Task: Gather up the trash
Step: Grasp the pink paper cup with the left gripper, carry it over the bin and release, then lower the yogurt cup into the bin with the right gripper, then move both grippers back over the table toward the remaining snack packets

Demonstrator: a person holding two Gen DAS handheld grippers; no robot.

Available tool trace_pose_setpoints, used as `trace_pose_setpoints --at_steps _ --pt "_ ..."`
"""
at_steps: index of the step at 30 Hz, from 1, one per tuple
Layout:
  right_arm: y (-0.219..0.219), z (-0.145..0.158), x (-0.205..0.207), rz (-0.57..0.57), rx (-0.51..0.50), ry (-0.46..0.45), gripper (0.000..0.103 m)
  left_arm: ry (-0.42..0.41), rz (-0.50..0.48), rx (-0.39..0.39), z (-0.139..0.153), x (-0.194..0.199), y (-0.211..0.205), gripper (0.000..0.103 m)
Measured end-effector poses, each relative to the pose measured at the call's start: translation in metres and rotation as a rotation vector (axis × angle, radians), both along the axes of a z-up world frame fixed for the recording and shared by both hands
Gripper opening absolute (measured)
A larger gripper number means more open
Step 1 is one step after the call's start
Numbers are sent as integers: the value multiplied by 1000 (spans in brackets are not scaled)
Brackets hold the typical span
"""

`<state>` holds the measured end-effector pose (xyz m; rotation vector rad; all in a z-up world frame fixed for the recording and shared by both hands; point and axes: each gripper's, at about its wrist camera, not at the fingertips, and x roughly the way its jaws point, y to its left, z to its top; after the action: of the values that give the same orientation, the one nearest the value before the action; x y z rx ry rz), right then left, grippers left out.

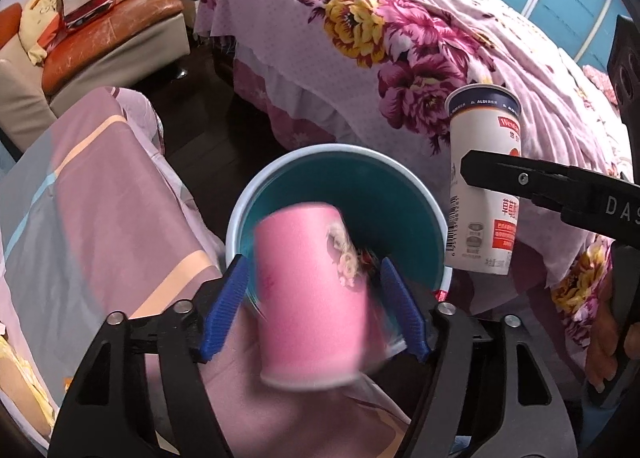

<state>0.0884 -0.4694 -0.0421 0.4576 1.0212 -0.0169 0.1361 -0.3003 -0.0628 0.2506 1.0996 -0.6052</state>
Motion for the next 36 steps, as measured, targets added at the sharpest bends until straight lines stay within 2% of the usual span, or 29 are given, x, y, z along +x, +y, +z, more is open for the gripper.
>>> trace_pose_setpoints --at_steps 1,18,24,29,32,36 --pt "1 -1 1 1 0 2 55 -4 3 1 0 0 1 83" --pt "19 -5 14 29 -47 32 52 6 70 -33 2 5 37 83" --pt "27 -10 18 38 -36 70 53 7 84 -49 5 6 48 83" --pt "34 -7 19 42 -34 73 67 10 102 -66 7 6 59 83" --pt "39 -3 19 42 -38 70 73 9 113 -72 10 6 66 83" --pt "43 2 18 38 -25 76 74 7 129 -86 14 3 78 83"
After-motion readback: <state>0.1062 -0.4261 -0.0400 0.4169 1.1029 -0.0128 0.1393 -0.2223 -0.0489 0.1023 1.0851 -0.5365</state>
